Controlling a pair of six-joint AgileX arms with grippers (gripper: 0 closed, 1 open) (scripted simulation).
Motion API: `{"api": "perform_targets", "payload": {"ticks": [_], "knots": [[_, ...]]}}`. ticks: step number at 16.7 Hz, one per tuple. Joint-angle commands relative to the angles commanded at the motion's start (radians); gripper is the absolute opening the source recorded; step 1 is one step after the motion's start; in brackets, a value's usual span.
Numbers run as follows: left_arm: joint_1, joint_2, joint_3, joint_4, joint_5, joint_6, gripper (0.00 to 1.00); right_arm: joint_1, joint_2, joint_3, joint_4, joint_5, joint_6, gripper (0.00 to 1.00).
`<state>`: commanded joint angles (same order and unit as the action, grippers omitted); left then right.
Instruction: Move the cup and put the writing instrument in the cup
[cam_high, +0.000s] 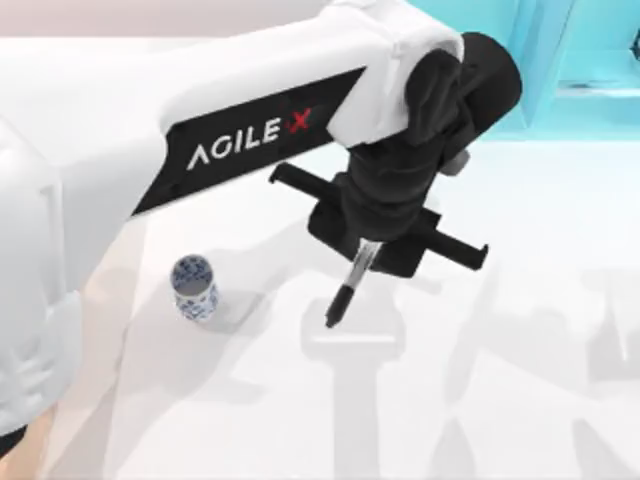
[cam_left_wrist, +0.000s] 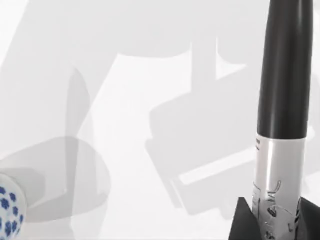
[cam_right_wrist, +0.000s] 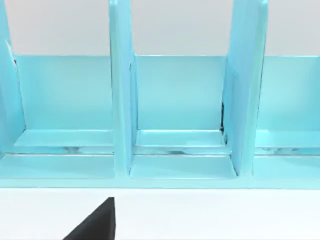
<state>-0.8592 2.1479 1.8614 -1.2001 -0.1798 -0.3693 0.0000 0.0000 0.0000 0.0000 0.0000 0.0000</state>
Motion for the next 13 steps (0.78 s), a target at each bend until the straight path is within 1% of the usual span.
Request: {"api": "perform_targets", "payload": {"ticks": [6, 8, 10, 13], "knots": [[-0.001, -0.01, -0.007, -0.004, 0.0, -0.004, 0.0, 0.0, 0.0, 0.0, 0.0, 0.0, 0.0, 1.0], [-0.001, -0.027, -0.032, 0.025, -0.005, 0.004, 0.0, 0.0, 0.0, 0.0, 0.0, 0.0, 0.0, 1.0], [0.003, -0.063, -0.091, 0.094, -0.015, 0.019, 0.0, 0.0, 0.0, 0.0, 0.0, 0.0, 0.0, 1.0], [0.017, -0.146, -0.236, 0.263, -0.036, 0.052, 0.0, 0.0, 0.0, 0.0, 0.0, 0.0, 0.0, 1.0]]}}
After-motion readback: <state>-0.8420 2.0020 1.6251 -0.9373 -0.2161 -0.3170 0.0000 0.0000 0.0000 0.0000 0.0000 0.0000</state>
